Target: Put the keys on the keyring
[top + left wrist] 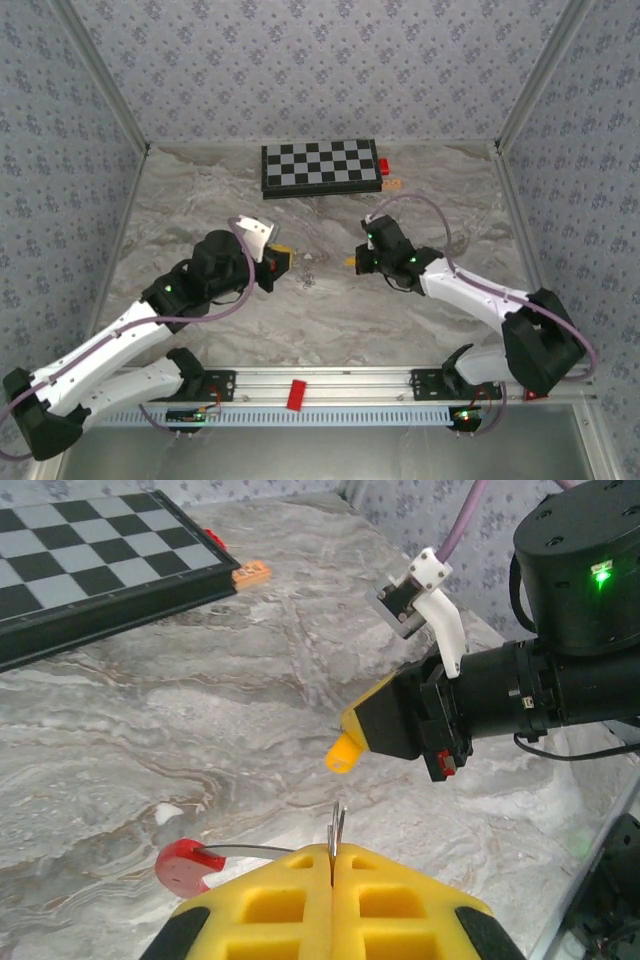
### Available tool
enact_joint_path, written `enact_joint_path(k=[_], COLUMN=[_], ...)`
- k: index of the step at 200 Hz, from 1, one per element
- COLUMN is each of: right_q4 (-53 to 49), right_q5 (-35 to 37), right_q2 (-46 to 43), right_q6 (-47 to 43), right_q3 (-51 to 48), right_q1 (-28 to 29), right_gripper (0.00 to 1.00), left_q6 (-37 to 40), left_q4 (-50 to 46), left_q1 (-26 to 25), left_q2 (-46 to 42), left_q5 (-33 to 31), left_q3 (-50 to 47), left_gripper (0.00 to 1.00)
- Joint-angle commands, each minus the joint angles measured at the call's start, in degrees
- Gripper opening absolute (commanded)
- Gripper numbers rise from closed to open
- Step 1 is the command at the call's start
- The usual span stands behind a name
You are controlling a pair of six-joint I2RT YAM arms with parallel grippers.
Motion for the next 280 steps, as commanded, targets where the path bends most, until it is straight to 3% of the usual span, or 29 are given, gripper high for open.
enact_joint_path(k=[1, 42, 85, 174, 191, 216, 280], right_q4=[-1.4, -1.8, -0.2, -3.6, -5.6, -5.2, -11.6], right_q5=[2.9, 4.1, 4.7, 2.9, 4.7, 4.3, 4.1], right_q2=[-3.7, -6.0, -1.6, 9.5, 8.3, 5.7, 2.4], right_q6=[0.0, 0.5, 0.7, -1.2, -0.1, 1.6, 1.1], right_q3=[-2.6, -7.3, -8.7, -1.0, -0.5, -0.8, 1.1], right_q1=[0.2, 1.2, 2.8, 4.8, 5.3, 5.3, 4.6], right_gripper=[0.00, 0.00, 0.00, 0.00, 0.24, 0.34, 0.34], left_q6=[1.1, 3.6, 6.1, 8.9, 7.6, 5.6, 4.2], left_q4=[2.4, 4.5, 5.2, 7.0, 7.8, 11.4, 11.1], left_q1=[-2.7, -3.6, -3.5, -1.7, 0.0, 3.5, 5.6], left_q2=[1.8, 5.2, 6.6, 8.4, 8.5, 8.7, 9.1], left_q5=[-1.7, -2.8, -3.8, -4.7, -2.9, 0.2, 1.9], left_q3=[4.6, 4.7, 4.1, 2.4, 1.9, -0.1, -0.5], left_gripper=[0.00, 0.00, 0.00, 0.00, 0.00, 0.00, 0.00])
